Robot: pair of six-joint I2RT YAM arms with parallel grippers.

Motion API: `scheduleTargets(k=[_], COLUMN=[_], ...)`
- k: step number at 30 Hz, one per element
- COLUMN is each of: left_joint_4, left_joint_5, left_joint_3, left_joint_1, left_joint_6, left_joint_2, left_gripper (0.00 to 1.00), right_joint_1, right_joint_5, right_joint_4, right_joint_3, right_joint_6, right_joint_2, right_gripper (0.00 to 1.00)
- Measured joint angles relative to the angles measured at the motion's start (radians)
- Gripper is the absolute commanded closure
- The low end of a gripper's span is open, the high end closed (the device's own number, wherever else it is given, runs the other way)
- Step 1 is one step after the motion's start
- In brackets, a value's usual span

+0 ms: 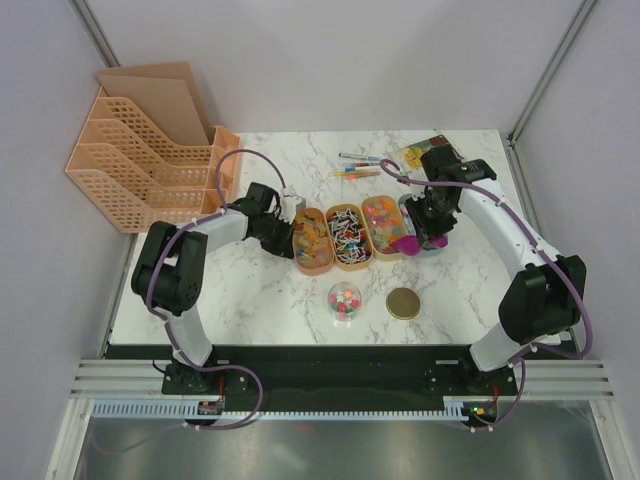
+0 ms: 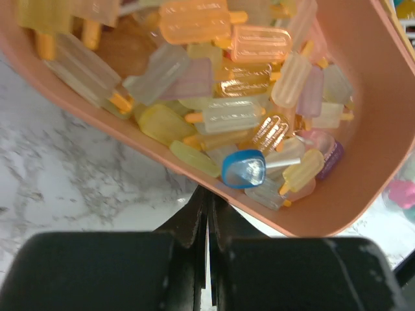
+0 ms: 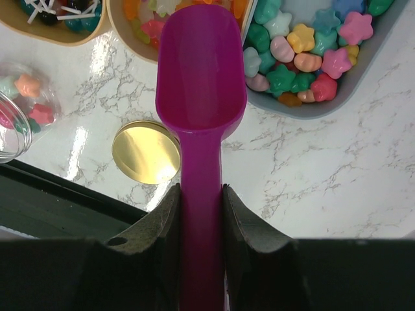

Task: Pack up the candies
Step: Scoop the fake candies from the storage box.

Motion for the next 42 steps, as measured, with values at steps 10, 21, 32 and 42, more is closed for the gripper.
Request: scheduleTargets(k=[10,21,32,42], left_joint_4=[-0.023,-0.035,-0.070,-0.084], left_joint_5=[0.013,0.059,0.085,0.087], left_joint_3=[0.079,0.085,0.086,0.086], left_joint_1=[-0.036,-0.080,-0.082,-0.083], left_joint_6=[0.001,0.001,0.003,0.003], left_joint_2=[0.046,0.046,0.030,0.010], left_gripper=[0.98,0.98,0.88,0.85], right_joint_1=[0.044,0.039,0.014,0.017], right_joint_5=[0.054,0.100,0.077,0.044], right_joint_4=[0.008,0.007,0.004,-0.011], right_joint_3=[0.024,0.011,0.011,0.084], right_joint_6=[0.017,0.053,0.086,0.092], right_joint_2=[0.057,0.082,0.151,0.269], right_gripper=[1.00,1.00,1.00,1.00])
